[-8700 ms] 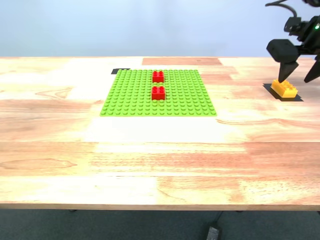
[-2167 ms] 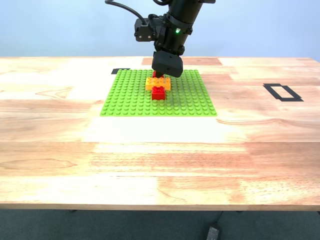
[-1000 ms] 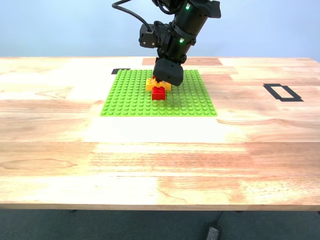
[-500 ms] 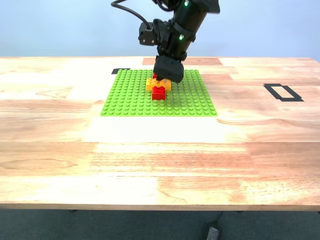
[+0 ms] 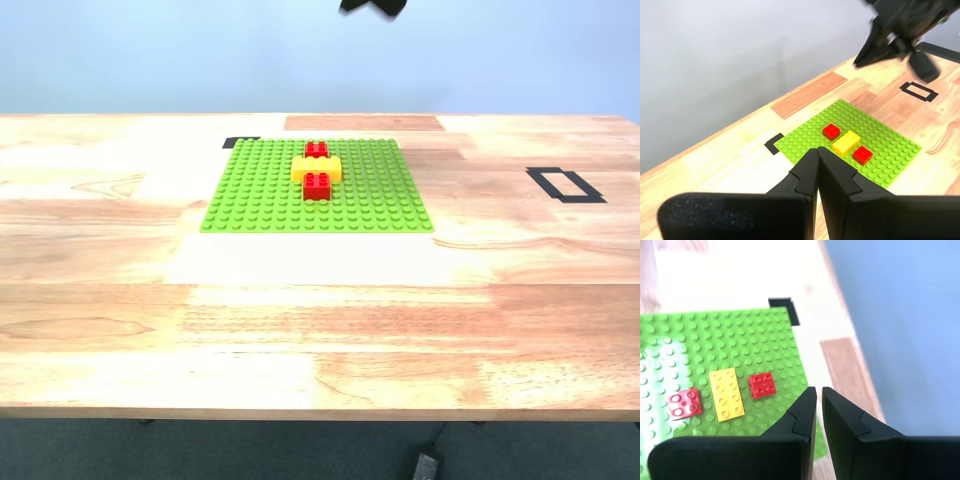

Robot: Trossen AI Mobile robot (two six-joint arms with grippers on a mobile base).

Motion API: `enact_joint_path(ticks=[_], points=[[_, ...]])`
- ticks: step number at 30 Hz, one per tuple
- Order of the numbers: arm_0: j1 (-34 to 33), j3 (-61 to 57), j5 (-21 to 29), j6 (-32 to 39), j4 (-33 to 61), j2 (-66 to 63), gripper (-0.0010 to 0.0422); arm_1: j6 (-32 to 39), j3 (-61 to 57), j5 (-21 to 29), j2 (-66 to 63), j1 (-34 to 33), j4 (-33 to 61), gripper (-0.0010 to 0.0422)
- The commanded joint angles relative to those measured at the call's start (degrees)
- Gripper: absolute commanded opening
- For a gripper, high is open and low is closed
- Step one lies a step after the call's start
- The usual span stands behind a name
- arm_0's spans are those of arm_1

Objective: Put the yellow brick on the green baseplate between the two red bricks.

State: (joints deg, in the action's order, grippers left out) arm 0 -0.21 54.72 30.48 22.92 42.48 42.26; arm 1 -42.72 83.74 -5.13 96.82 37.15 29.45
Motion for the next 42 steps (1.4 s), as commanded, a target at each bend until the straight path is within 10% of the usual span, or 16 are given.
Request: enact_joint_path(ticks=[1,14,27,42], points=[[0.02,0.02,0.0,0.02,-0.02,0.0,0.0,2.38,-3.67,-0.2,-7.41,-1.29,-2.01,0.0017],[0.07,-1.07,-0.7,-2.12,-6.58,-0.15,0.0,19.41,-28.7,8.15,-40.98,-8.66,-14.1,0.0017],[0.09,-21.49,-12.0,-14.49,-29.31,-15.91,0.0,36.92,-53.68,10.99,-69.85,-21.55,-22.32,0.0017],[0.09,-42.01,-17.2,-21.55,-37.51,-37.7,0.0,42.18,-72.67,17.68,-96.74,-25.75,-25.05,0.0001]])
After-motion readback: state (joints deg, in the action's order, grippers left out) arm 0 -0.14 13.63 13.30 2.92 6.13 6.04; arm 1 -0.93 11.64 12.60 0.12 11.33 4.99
